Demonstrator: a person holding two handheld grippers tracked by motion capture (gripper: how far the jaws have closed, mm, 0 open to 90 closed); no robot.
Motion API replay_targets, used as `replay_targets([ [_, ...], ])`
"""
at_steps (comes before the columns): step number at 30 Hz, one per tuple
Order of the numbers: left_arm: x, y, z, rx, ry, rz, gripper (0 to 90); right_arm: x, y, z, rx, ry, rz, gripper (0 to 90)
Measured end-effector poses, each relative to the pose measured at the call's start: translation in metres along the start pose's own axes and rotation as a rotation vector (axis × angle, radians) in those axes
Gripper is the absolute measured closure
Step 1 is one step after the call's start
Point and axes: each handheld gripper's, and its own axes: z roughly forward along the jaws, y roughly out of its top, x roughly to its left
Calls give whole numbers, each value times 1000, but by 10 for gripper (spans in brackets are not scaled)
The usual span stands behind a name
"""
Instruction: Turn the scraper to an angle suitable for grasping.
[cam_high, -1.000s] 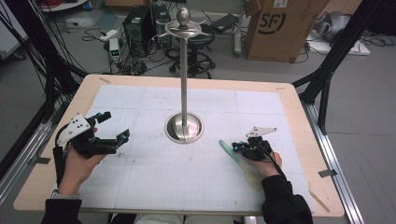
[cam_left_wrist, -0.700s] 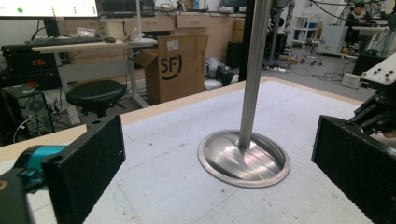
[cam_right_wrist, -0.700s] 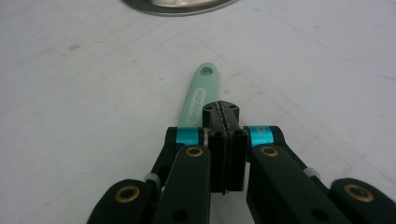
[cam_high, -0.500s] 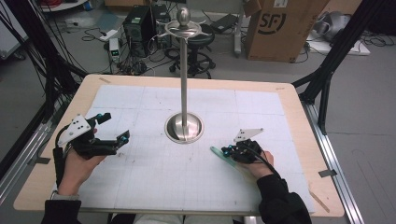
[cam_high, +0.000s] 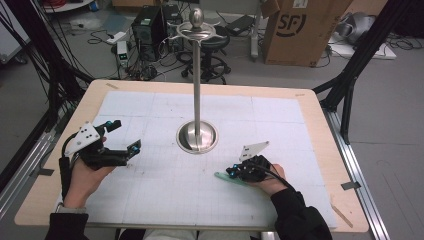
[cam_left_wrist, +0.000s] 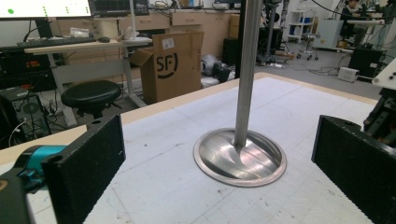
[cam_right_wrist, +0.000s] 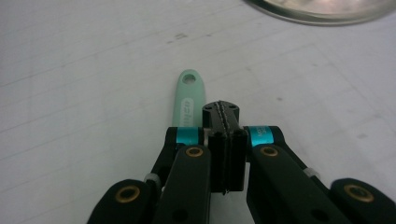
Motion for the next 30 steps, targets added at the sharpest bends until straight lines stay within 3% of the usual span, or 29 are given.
replay_targets([
  [4,0,0,1,-3,-3,2,32,6,3,2,13,-6,-65,900],
  [8,0,0,2,-3,-3,0,32,6,3,-2,0,-6,-71,900],
  [14,1,0,3,2,-5,-1,32,-2,1,-33,-157,-30,-10,881],
  [16,1,0,3,3,-6,-1,32,-6,-2,-44,-196,-23,25,822],
  [19,1,0,3,2,-6,0,32,-8,-6,-59,-237,-26,41,709],
  [23,1,0,4,8,-9,0,32,-10,-9,-74,-236,-50,35,613],
  [25,0,-1,6,14,-14,0,32,-12,-13,-84,-234,-63,37,503],
  [27,0,-1,7,18,-16,1,32,-12,-15,-87,-239,-68,40,464],
  [30,-1,-1,9,26,-18,2,32,-13,-17,-94,-257,-82,57,332],
])
